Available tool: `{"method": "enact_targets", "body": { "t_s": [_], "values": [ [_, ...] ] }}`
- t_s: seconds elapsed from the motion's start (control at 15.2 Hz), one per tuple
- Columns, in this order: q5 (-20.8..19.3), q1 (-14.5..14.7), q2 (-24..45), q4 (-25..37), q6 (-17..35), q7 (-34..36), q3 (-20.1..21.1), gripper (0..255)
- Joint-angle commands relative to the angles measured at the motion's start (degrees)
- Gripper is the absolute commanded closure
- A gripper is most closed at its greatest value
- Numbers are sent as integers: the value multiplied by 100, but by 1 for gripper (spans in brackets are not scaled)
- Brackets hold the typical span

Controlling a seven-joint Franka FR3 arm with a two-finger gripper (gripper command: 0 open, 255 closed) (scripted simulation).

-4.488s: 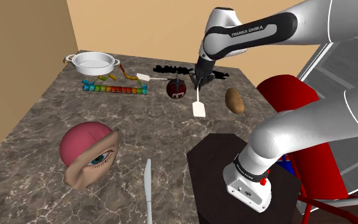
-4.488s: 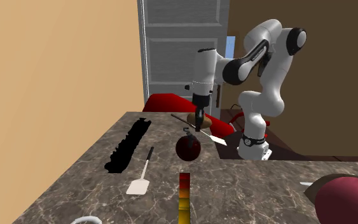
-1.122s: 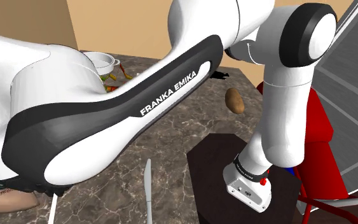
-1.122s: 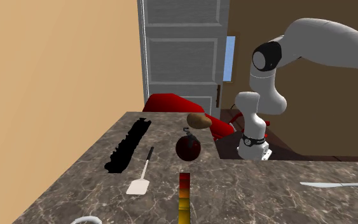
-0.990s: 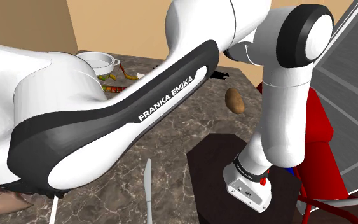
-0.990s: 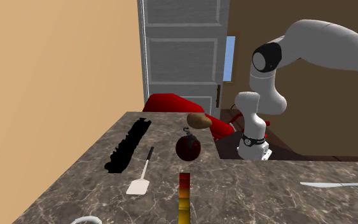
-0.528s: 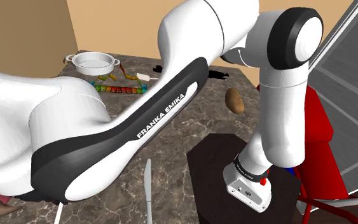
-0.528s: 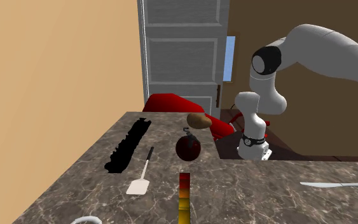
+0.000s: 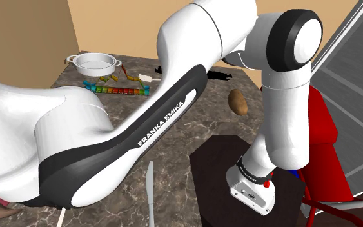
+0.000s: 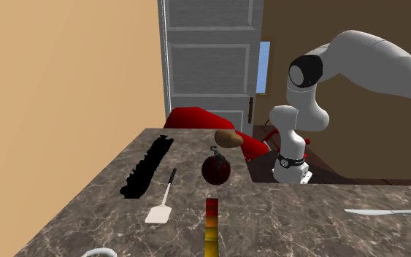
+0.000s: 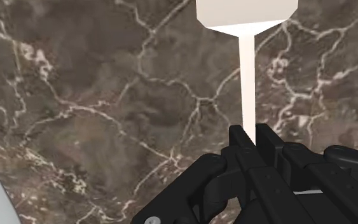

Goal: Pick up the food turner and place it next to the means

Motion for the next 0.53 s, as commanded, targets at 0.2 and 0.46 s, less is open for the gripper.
{"method": "enact_targets", "body": {
  "t_s": [0.2,0.46],
  "values": [
    [0,0,0,-1,1,0,0,0],
    [0,0,0,-1,1,1,0,0]
  ]
}}
